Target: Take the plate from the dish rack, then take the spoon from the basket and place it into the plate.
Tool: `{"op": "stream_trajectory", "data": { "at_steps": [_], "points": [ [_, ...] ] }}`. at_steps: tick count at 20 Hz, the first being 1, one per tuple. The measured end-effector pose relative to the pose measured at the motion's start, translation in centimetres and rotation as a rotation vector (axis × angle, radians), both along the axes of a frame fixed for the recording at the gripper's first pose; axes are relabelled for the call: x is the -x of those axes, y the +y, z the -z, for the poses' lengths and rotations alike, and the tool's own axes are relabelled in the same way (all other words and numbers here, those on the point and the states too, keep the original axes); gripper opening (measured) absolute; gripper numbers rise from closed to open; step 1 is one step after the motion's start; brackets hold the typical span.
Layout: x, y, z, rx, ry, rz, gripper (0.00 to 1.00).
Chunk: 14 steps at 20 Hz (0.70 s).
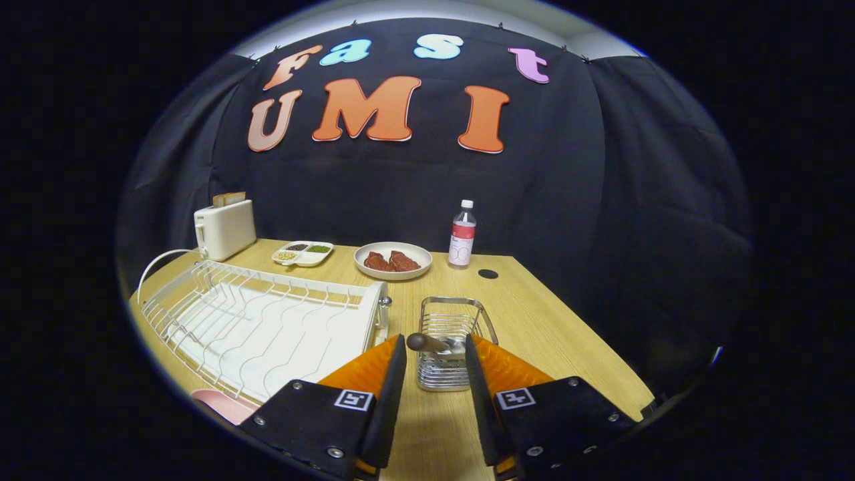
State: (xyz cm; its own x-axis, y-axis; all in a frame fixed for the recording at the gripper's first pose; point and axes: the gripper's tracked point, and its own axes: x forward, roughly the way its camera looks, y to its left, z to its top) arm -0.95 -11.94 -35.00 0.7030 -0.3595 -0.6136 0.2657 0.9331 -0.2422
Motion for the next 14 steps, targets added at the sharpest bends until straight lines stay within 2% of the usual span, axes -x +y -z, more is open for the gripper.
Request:
{"op": "stream_trajectory", "data": {
  "at_steps": [4,9,14],
  "points": [
    [-0.7,-0.9,0.2,0.028,-0.009,0.01,0.4],
    [-0.7,-2.4,0.2,0.03,-0.025,0.043,0.33],
    [-1.1,-2.1,-0.1,-0.004,-0.065,0.041,0.14]
  ]
}}
